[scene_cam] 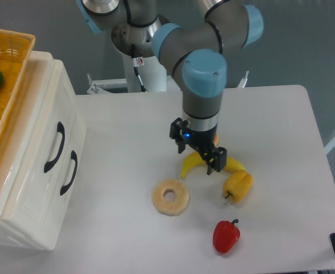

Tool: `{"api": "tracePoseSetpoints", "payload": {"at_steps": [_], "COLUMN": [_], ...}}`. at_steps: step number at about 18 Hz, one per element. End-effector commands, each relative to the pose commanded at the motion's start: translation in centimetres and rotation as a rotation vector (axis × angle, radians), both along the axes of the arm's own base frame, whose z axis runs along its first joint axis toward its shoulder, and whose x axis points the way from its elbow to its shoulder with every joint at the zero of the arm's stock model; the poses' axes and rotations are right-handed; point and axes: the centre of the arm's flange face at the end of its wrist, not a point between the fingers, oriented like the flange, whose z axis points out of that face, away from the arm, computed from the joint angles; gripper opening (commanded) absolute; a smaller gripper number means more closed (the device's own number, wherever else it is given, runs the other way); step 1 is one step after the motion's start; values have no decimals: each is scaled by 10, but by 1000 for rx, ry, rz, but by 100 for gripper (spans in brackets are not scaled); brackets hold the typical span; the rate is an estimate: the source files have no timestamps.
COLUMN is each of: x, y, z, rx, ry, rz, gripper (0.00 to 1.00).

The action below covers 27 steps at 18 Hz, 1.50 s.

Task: Slide the top white drawer open
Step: 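Raise the gripper up from above the banana and yellow pepper, then move the open gripper toward the upper drawer's black handle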

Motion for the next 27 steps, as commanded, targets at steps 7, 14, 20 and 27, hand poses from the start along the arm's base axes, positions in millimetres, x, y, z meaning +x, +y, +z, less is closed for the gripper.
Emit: {"api": "tracePoseSetpoints", "payload": {"at_steps": [7, 14, 20, 27], "x": [43, 77, 104, 130], "y": [33, 56, 71, 76], "z": [4, 6, 10, 14], "rx": [34, 41, 16, -93], "ry": [-50, -80, -118, -202], "rz": [207, 330, 411, 419], "gripper": [100, 100, 100, 100]}}
